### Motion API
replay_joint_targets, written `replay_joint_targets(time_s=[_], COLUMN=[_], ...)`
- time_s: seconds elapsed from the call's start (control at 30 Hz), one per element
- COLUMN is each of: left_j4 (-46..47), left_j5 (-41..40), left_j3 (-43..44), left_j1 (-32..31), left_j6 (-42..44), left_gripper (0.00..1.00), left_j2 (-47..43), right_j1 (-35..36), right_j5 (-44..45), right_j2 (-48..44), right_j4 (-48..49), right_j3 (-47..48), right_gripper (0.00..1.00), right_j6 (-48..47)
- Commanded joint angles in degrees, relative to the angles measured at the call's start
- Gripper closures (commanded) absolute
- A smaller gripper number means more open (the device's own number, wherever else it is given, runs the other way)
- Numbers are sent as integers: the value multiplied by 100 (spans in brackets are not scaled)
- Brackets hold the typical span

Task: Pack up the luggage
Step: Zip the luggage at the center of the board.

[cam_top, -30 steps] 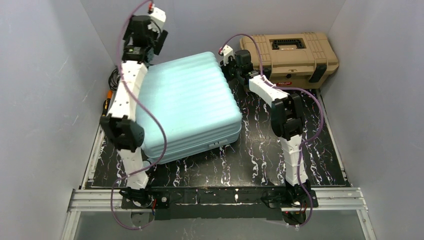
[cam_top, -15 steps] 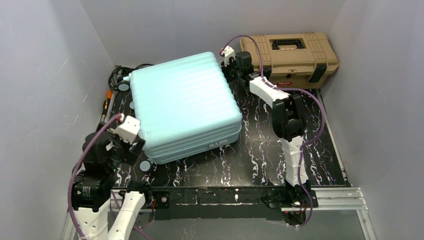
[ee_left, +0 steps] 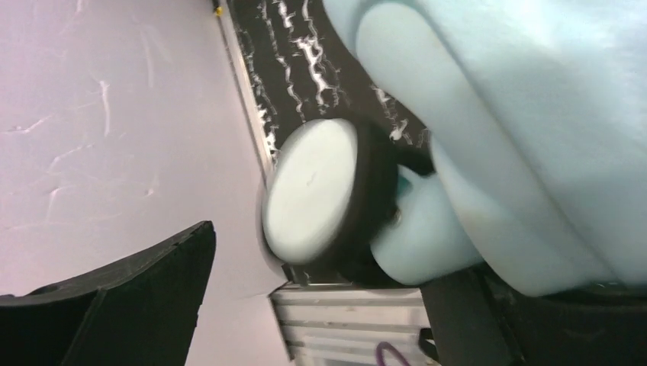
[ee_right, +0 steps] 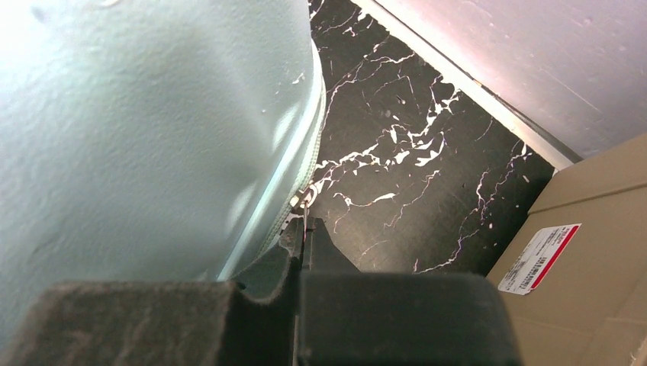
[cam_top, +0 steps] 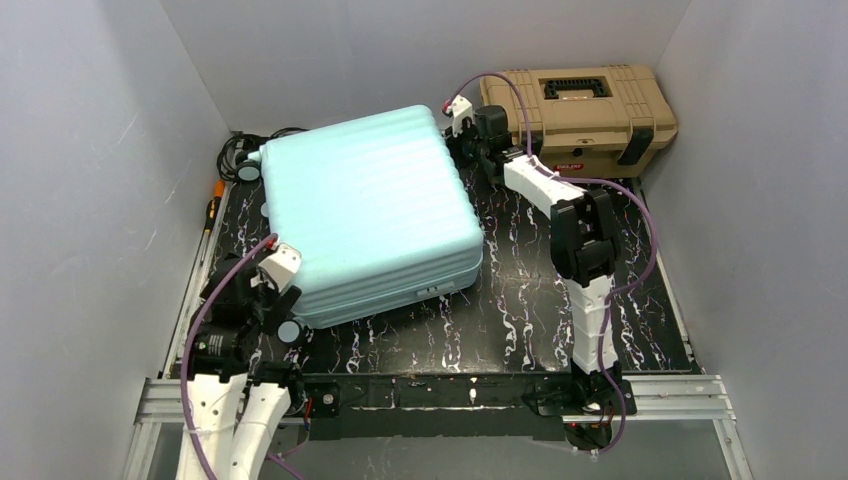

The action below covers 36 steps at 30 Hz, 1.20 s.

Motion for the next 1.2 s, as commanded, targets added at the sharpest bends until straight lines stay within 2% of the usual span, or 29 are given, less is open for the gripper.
replay_joint_targets(time_s=[0.0, 0.13, 0.23, 0.43, 0.57, 0.67, 0.9, 1.07, 1.17], left_j4=[1624, 2387, 2760, 3389, 3689, 3631, 3690, 3343, 2953], left_j5=[-1645, -1889, -1838, -1115, -426, 30, 299, 558, 998], left_j3=[-402, -353, -266, -118, 271, 729, 1498, 2204, 2909], left_j1=[29, 111, 363, 1866, 2843, 3328, 3475, 3468, 3466], left_j6=[322, 225, 235, 261, 10, -369, -715, -821, -815], left_gripper=[3, 7, 8, 9, 10, 11, 12, 12, 12], left_j2=[325, 779, 1134, 1822, 2594, 3282, 4222, 4325, 4266], right_j1=[-33, -34, 2, 289, 569, 764, 1336, 1794, 1869], right_j5=[-138, -332, -498, -294, -215, -105, -86, -357, -643], right_j2=[-556, -790, -1224, -2610, -3100, -3418, -4383, -5144, -5220], right_j4=[-249, -420, -338, 698, 476, 431, 91, -445, -547], right_j3=[-170, -341, -835, -2626, -3149, -3526, -4202, -4547, -4771], right_gripper=[99, 99, 99, 99, 99, 99, 99, 99, 99], right_j6=[-342, -365, -347, -420, -415, -339, -332, -303, -100])
